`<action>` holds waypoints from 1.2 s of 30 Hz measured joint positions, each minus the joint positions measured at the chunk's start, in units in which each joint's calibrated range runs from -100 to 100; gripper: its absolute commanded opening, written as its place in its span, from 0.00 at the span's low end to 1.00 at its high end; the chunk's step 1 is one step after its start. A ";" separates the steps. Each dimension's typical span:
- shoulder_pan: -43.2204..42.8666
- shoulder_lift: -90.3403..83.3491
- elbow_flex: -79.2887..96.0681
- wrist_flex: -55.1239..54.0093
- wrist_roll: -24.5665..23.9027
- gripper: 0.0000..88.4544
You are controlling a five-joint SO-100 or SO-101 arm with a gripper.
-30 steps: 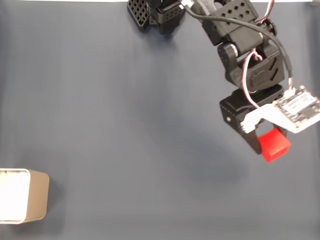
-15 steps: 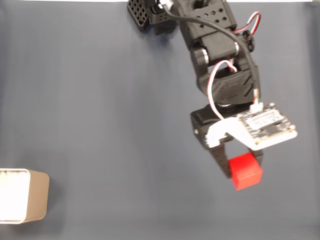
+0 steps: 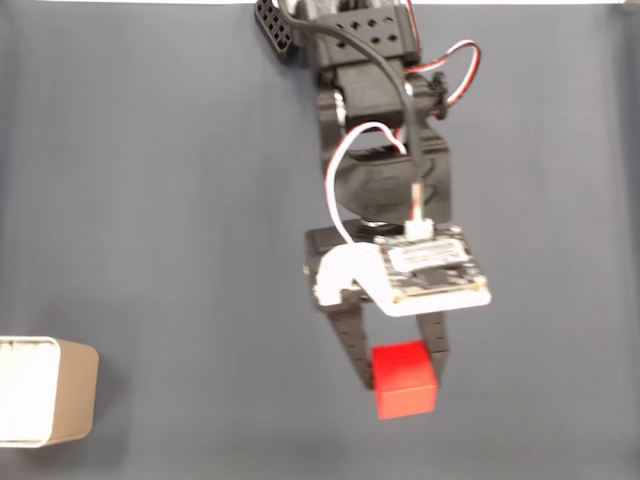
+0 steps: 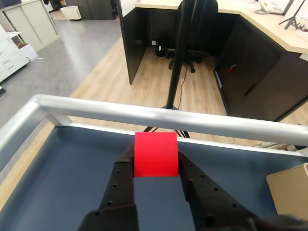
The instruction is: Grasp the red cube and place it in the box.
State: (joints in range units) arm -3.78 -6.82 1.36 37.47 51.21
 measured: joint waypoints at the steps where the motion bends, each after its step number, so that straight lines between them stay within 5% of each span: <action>1: 0.59 0.00 0.00 0.00 0.00 0.00; 36: 22.33 13.20 -14.20 0.00 0.39 0.00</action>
State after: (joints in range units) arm 18.55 6.38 -12.84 37.47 51.60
